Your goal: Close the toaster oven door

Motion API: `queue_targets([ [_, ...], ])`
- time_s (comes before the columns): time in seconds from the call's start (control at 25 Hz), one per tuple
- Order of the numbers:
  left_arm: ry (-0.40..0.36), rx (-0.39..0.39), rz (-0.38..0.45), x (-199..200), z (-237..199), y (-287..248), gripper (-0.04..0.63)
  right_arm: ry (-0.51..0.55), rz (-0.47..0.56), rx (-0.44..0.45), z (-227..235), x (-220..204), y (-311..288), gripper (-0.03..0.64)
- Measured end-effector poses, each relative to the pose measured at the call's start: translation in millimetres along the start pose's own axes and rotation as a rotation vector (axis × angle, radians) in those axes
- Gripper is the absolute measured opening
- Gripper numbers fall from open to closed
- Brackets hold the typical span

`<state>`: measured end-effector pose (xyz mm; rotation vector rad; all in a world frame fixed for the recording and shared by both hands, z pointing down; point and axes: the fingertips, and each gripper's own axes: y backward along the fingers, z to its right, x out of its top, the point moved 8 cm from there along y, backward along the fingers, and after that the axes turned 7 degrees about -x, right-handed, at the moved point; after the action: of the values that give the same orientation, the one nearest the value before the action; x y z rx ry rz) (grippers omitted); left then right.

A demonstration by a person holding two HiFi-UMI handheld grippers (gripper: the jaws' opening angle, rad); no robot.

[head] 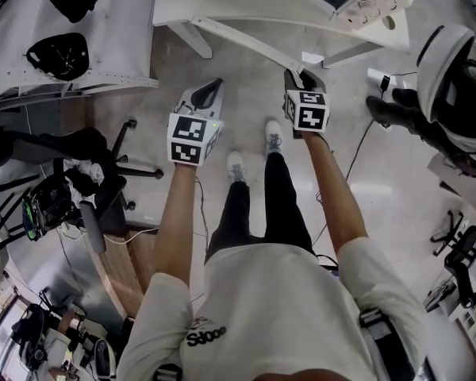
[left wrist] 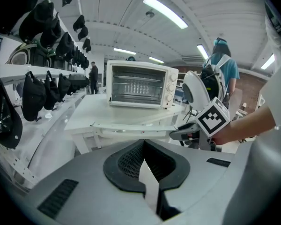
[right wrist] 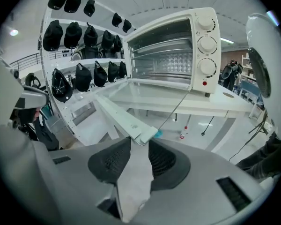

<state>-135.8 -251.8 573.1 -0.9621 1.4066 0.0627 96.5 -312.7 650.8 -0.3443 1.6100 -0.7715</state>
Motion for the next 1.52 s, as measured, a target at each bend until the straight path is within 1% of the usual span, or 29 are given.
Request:
queue_targets([
  [0.2,-0.002,-0.003,0.033,7.6,-0.9,6.2,0.018,-0.063,0.0,-0.004,-0.8,4.0,2.2,0.114],
  [0.4,-0.022,0.007,0.026,10.5,-4.3,10.9,0.018,-0.082,0.002,-0.019,-3.1,9.6,7.7,0.115],
  [0.52,-0.05,0.017,0.026,15.9,-4.5,13.8,0.018,-0.092,0.022,-0.017,-3.3,18.8,15.5,0.124],
  [0.8,-0.077,0.006,0.041,26.6,-6.7,14.2,0.018,-0.092,0.079,-0.022,-2.2,44.7,30.6,0.143],
  [1.0,-0.101,-0.005,0.058,43.7,-5.7,14.7,0.018,-0.112,0.152,-0.004,3.1,62.9,44.5,0.152],
  [1.16,-0.114,-0.004,0.078,63.3,-6.0,16.7,0.018,-0.125,0.164,0.017,6.9,77.8,52.8,0.156],
  [1.32,-0.125,-0.004,0.108,86.8,-4.1,20.1,0.018,-0.162,0.196,0.03,15.2,101.7,63.7,0.167],
  [1.52,-0.141,-0.013,0.132,104.1,-4.0,23.2,0.018,-0.215,0.234,0.069,25.9,128.6,73.5,0.164],
])
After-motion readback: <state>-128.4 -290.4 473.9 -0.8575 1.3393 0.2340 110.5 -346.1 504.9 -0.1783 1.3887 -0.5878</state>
